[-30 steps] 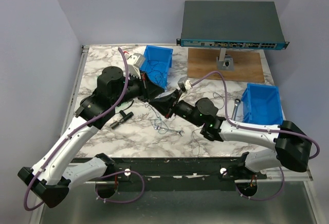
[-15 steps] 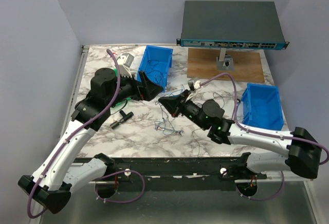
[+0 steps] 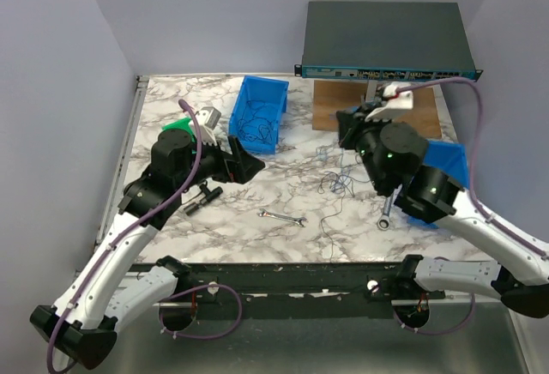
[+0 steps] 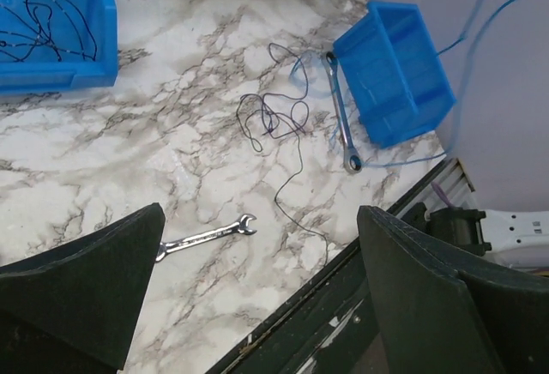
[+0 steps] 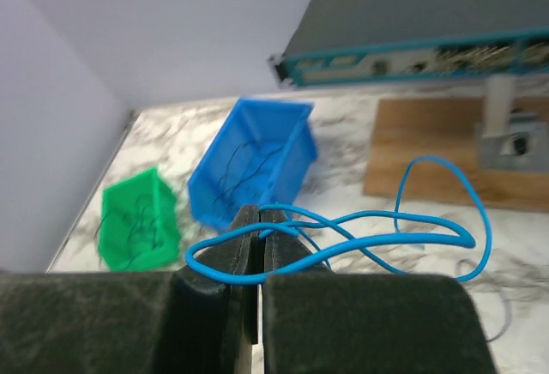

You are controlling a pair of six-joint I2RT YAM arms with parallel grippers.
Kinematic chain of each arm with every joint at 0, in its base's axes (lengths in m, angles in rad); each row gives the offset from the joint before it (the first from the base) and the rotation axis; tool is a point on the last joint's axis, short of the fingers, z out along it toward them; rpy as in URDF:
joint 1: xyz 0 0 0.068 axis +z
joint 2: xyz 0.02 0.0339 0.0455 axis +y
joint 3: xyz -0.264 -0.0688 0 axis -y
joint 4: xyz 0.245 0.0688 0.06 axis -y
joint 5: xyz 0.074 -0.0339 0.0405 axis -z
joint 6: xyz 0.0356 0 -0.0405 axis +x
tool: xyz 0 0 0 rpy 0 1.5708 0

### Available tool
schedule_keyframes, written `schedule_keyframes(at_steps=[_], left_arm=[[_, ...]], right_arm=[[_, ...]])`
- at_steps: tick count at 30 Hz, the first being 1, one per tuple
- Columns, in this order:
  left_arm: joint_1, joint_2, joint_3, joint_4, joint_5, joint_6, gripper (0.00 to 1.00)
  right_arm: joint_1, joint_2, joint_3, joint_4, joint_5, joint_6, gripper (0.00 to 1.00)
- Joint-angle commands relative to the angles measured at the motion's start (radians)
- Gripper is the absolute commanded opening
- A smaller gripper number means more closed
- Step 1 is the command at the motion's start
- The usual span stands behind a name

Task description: Untangle the cables

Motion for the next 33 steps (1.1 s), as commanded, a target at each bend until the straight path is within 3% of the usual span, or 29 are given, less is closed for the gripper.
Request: schedule_keyframes(at_steps=[1, 8, 14, 23, 29, 33], left_arm=[[0.005, -0.019, -0.06, 0.014, 0.032, 0.04, 0.99], [-0.01, -0.061, -0.297, 0.224, 0.085, -0.069, 0.99], [-0.097, -0.047, -0.341, 0.274, 0.047, -0.083, 0.98], [-0.225, -0.002, -0.416, 0.379, -0.067, -0.045, 0.99], [-0.272, 0.036, -0.506, 0.519, -0.146, 0.027, 0.98], [-0.292, 0.053, -0.575, 0.653, -0.144, 0.081, 0.98]], right_arm=[[-0.04, -0.023, 0.161, -0.202, 0.241, -0.162, 0.01], [-0.128, 0.022, 0.325, -0.18, 0.449, -0.387, 0.01], [-0.283, 0.07, 0.331, -0.162, 0.544, -0.476, 0.01], [-0.551, 0.054, 0.24, -0.118, 0.474, -0.463, 0.01], [-0.817, 0.096, 0.177, -0.152, 0.348, -0.393, 0.01], [-0.855, 0.095, 0.124, -0.155, 0.329, -0.31, 0.01]])
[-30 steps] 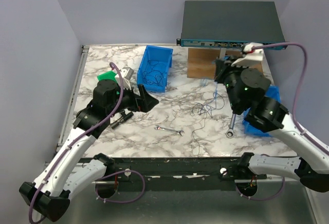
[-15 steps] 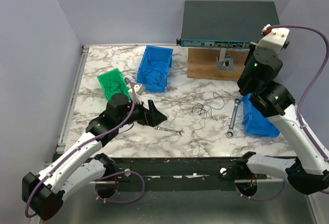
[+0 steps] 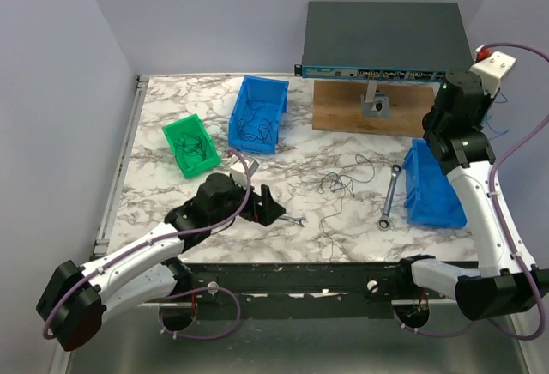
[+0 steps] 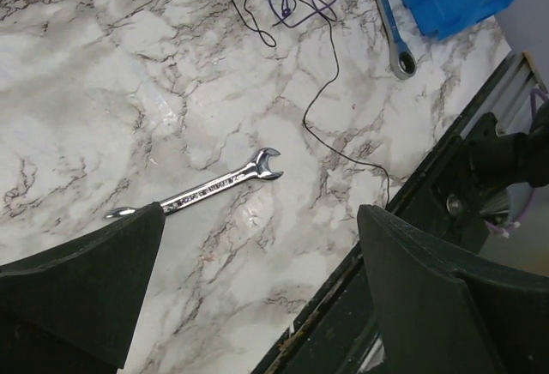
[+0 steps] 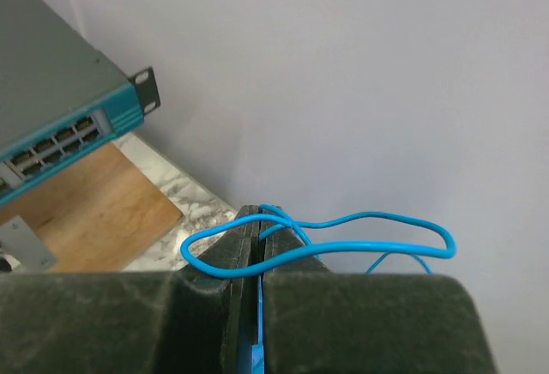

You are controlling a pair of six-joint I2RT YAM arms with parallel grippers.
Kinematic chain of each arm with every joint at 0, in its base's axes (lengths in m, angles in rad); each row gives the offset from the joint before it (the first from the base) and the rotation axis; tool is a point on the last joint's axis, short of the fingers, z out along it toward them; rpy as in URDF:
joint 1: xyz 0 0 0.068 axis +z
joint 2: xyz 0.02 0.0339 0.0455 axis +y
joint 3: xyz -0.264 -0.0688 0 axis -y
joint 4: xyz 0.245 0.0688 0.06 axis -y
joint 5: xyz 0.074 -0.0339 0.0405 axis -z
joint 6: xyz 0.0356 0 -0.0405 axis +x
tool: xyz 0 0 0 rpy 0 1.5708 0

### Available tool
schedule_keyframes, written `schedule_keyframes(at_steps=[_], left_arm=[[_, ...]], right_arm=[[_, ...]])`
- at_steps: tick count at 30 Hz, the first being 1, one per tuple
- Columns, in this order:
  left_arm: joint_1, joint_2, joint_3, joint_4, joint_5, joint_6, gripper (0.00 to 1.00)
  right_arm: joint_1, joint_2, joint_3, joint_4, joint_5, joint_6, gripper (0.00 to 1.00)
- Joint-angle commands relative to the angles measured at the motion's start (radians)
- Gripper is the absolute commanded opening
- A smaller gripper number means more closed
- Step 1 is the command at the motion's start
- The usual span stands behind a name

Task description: Untangle the cables

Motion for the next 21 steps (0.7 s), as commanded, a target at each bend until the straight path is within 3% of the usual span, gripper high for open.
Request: schedule_keyframes(at_steps=[1, 11, 16, 21], left_arm=[[-0.027, 0.014, -0.074, 0.225, -0.038, 0.104, 0.98], [-0.036, 0.011, -0.174, 0.405, 0.036, 0.206, 0.98], [-0.036, 0.003, -0.178, 0.408, 0.04, 0.209, 0.99], [-0.036, -0.022, -0.19, 0.405, 0.031, 0.207, 0.98]], right_arm=[[-0.026, -0.006, -0.063, -0.022, -0.066, 0.126, 0.01], [-0.076, 0.024, -0.327, 0.05, -0.081, 0.345, 0.01], [-0.117, 0.014, -0.433, 0.056, -0.17, 0.508, 0.01], [-0.276, 0.048, -0.493, 0.032, -0.351, 0.675, 0.01]])
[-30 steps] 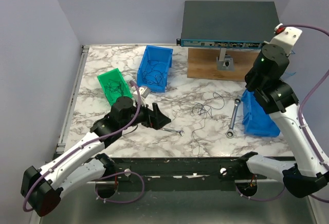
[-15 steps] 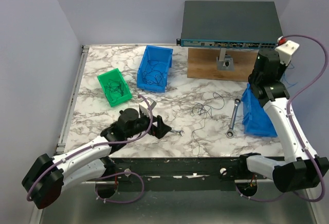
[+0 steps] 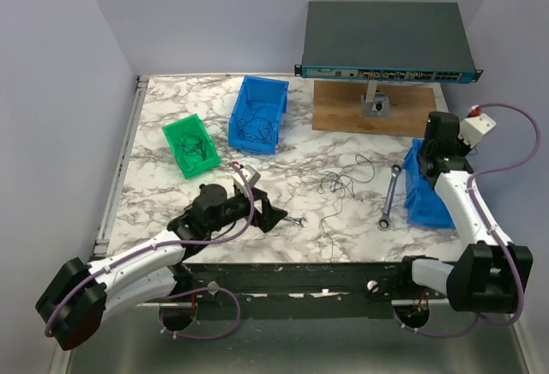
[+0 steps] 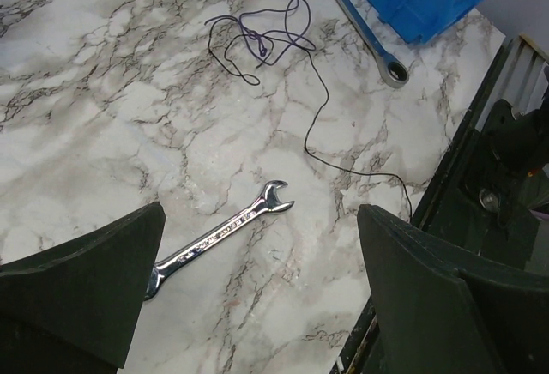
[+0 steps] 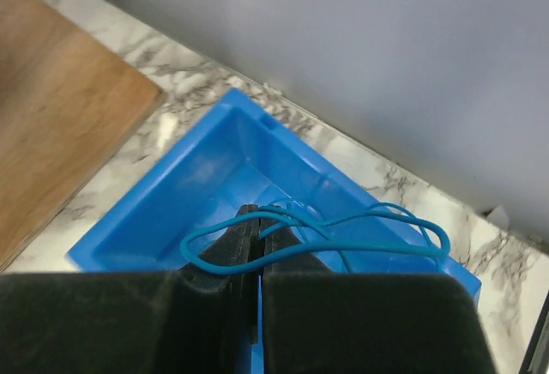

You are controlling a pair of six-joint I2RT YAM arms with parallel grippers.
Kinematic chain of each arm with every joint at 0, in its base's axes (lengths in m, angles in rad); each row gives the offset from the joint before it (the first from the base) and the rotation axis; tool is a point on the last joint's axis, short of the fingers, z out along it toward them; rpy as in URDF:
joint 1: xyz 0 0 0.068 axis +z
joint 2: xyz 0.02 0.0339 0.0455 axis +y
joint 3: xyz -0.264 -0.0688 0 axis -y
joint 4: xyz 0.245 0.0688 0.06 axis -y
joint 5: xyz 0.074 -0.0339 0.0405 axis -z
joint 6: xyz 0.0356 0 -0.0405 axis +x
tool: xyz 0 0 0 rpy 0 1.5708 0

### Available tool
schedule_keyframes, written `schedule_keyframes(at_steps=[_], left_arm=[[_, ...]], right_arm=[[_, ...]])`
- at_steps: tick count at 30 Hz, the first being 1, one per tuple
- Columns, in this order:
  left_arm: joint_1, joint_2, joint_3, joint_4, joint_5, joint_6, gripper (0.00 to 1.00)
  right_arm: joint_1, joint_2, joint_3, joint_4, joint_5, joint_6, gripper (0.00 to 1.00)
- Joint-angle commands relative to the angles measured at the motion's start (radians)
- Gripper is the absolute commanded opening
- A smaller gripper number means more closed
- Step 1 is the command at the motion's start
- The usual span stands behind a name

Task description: Untangle the cables

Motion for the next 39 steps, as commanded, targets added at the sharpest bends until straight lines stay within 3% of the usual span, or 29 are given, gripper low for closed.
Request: schedule_keyframes(at_steps=[1, 6, 11, 22, 23, 26, 32, 39], left_arm=[[-0.005, -0.034, -0.016, 0.039, 0.018, 0.019, 0.99], [-0.005, -0.038, -0.017, 0.041, 0.018, 0.018, 0.99], [-0.005, -0.048, -0.021, 0.038, 0.013, 0.016, 0.99], [-0.005, -0.067, -0.032, 0.028, -0.004, 0.007, 0.98], [-0.005, -0.065, -0.031, 0.027, -0.004, 0.007, 0.99], [-0.005, -0.058, -0.027, 0.026, -0.009, 0.007, 0.99], [-0.005, -0.034, -0.008, 0.011, -0.022, 0.009, 0.98], [-0.005, -0.029, 0.003, 0.011, -0.001, 0.009, 0.99]], right_arm=[[-0.112, 0.051, -0.02, -0.045, -0.13, 0.216, 0.01], [-0.142, 0.199, 0.046, -0.195, -0.187, 0.378, 0.01], [-0.177, 0.204, -0.055, -0.083, -0.35, 0.443, 0.01], [-0.272, 0.293, -0.114, -0.032, -0.427, 0.488, 0.02], [-0.272, 0.289, -0.099, -0.061, -0.409, 0.492, 0.13], [-0.272, 0.232, -0.079, -0.101, -0.345, 0.487, 0.72], [-0.272, 0.077, -0.042, -0.167, -0.327, 0.408, 0.71], [-0.256, -0.105, -0.032, -0.152, -0.609, 0.208, 0.72]])
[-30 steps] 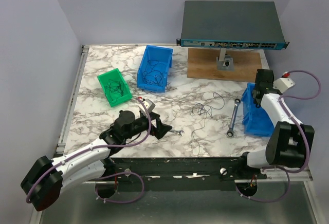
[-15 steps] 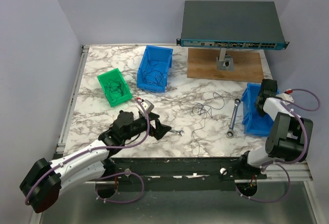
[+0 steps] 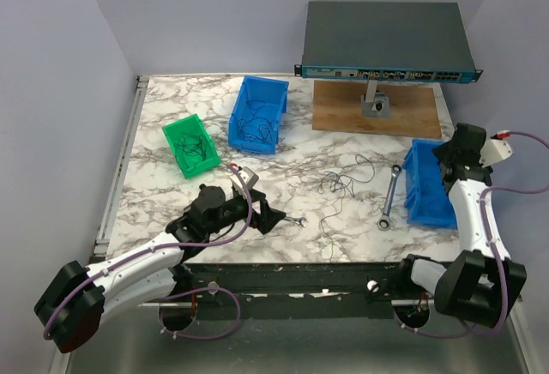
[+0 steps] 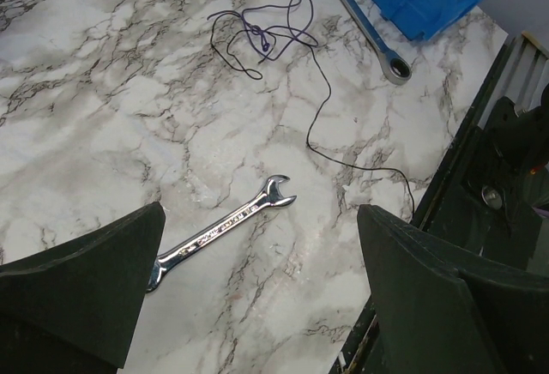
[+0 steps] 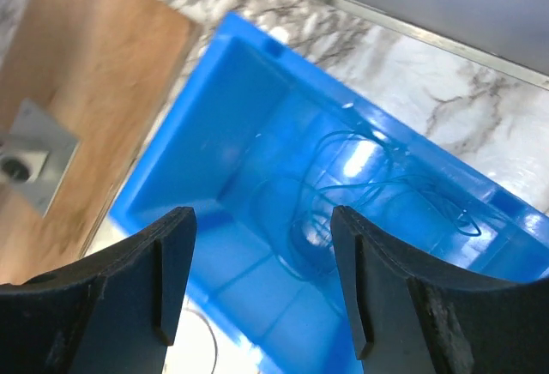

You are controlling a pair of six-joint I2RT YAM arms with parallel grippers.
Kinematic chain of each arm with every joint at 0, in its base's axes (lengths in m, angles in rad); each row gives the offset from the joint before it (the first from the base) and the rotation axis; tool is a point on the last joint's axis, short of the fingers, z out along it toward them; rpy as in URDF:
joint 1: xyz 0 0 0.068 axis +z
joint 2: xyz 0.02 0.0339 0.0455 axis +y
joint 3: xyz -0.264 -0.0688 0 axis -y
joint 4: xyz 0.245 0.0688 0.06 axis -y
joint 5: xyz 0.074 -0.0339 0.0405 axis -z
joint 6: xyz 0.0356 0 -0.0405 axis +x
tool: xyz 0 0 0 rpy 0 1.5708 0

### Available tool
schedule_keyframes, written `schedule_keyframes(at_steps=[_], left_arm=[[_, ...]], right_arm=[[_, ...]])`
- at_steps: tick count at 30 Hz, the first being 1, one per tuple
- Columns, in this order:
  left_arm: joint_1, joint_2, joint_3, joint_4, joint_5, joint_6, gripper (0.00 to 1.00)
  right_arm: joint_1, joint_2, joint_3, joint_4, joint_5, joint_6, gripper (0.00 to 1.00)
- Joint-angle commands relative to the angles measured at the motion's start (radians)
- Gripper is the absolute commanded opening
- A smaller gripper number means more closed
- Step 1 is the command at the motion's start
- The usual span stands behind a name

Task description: Untangle the cables

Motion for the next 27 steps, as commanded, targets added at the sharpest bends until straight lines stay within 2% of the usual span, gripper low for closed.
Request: schedule_keyframes(at_steps=[1, 4, 6, 10, 14, 16, 18, 23, 27], left_arm=[[-0.005, 0.001, 0.025, 0.011, 0.008, 0.006, 0.99], [-0.005, -0.006, 0.024, 0.01, 0.015, 0.003, 0.99], [-0.005, -0.009, 0.024, 0.01, 0.016, 0.003, 0.99], [-0.005, -0.006, 0.027, 0.008, 0.013, 0.002, 0.99], [-0.004, 0.005, 0.035, 0.006, 0.016, 0.002, 0.99], [-0.005, 0.006, 0.036, 0.005, 0.016, 0.004, 0.99], [-0.005, 0.003, 0.036, 0.003, 0.016, 0.005, 0.99], [-0.005, 0.003, 0.037, 0.0, 0.025, 0.005, 0.99], [-0.005, 0.008, 0.039, -0.001, 0.029, 0.005, 0.99]], right_arm=[[0.014, -0.099, 0.017, -0.012, -0.246, -0.169, 0.71], [0.038, -0.121, 0.028, -0.011, -0.543, -0.232, 0.72], [0.114, -0.106, 0.048, -0.042, -0.615, -0.254, 0.72], [0.437, -0.066, 0.066, -0.078, -0.475, -0.255, 0.72], [0.61, 0.0, 0.027, -0.052, -0.408, -0.211, 0.75], [0.662, 0.026, -0.003, -0.034, -0.366, -0.182, 0.84], [0.711, 0.043, -0.037, -0.016, -0.33, -0.151, 1.0], [0.804, 0.12, -0.087, 0.048, -0.248, -0.132, 0.99], [0.831, 0.214, -0.059, 0.05, -0.135, -0.13, 0.85]])
